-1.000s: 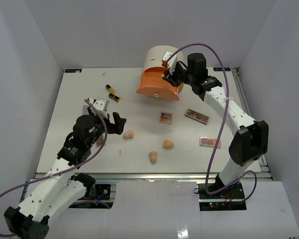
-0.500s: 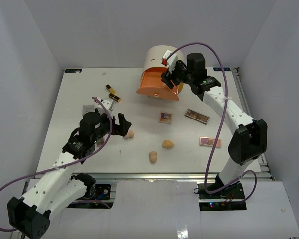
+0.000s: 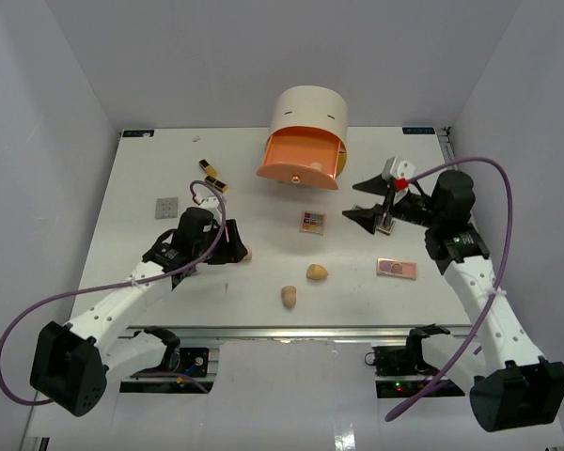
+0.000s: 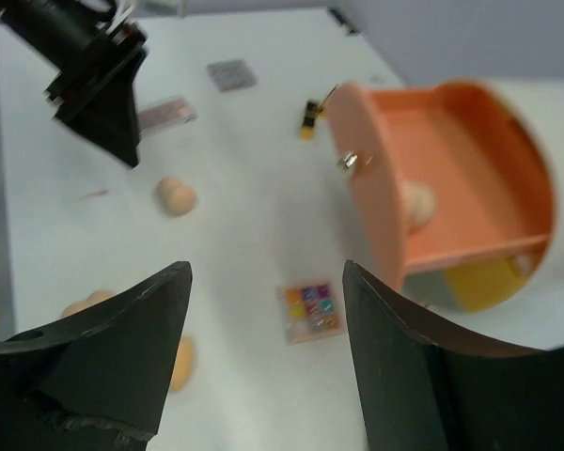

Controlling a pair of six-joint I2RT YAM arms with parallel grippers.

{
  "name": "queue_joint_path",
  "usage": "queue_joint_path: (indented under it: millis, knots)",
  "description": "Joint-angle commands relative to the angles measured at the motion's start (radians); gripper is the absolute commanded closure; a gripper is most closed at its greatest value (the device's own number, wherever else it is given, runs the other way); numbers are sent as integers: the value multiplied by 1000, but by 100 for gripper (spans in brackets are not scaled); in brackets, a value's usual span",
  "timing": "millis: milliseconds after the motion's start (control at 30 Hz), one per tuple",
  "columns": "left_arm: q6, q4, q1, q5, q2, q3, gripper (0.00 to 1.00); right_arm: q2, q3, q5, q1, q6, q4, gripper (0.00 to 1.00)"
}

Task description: Organize the makeup

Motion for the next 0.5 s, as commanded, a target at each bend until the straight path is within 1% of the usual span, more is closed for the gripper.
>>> queue_joint_path:
  millis: [0,33,133,467]
  knots:
    - [-40,-38,4,-40,109,46,34,-66,-221,-235,-92,81,175,28]
    - [-39,-40,1,-50,148,60,36,-76,-255,-280,-127,118,220,28]
    - [-27,-21,-2,-114,195,94,36,-57,-244,-329,-167,130,210,28]
    - [1,35,-12,-132,452,198,36,-44,-260,-367,-175,122,198,28]
